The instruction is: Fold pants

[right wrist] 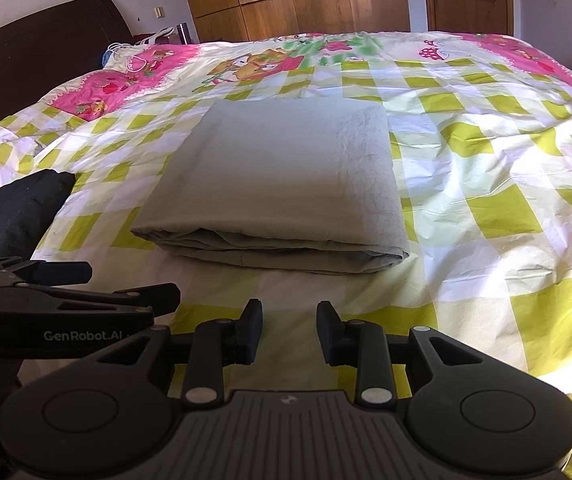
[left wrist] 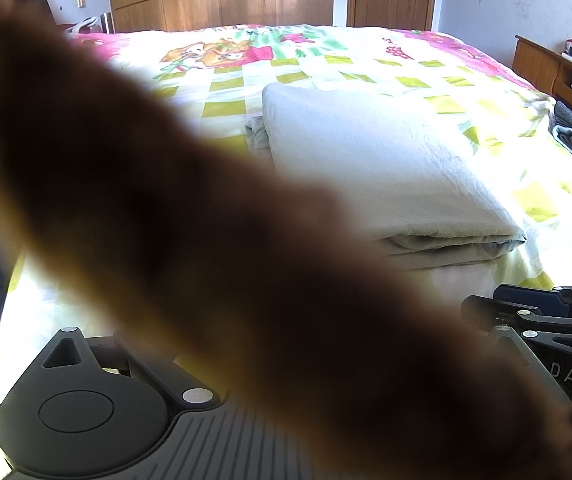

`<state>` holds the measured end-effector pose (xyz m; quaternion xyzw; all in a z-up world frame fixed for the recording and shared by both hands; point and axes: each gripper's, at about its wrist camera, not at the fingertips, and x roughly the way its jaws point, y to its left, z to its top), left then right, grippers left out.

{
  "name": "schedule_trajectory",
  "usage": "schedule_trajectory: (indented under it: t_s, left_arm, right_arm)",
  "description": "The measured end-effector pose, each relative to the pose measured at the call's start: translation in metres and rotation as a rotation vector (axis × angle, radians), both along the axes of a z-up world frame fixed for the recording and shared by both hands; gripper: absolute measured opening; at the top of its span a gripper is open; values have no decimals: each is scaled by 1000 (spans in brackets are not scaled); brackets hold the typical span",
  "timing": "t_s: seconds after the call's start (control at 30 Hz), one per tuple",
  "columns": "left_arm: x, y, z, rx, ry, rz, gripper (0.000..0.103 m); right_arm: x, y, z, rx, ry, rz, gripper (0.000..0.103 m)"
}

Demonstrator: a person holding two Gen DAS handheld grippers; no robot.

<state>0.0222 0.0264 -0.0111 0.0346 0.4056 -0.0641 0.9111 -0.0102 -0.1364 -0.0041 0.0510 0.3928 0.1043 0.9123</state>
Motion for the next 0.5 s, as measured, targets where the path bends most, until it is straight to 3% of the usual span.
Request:
schedule_trajectory:
  t_s: [0.5]
  left_arm:
    - [0, -1, 0, -5, 3, -1, 98]
  right_arm:
    - [0, 2, 0, -5, 1, 9, 44]
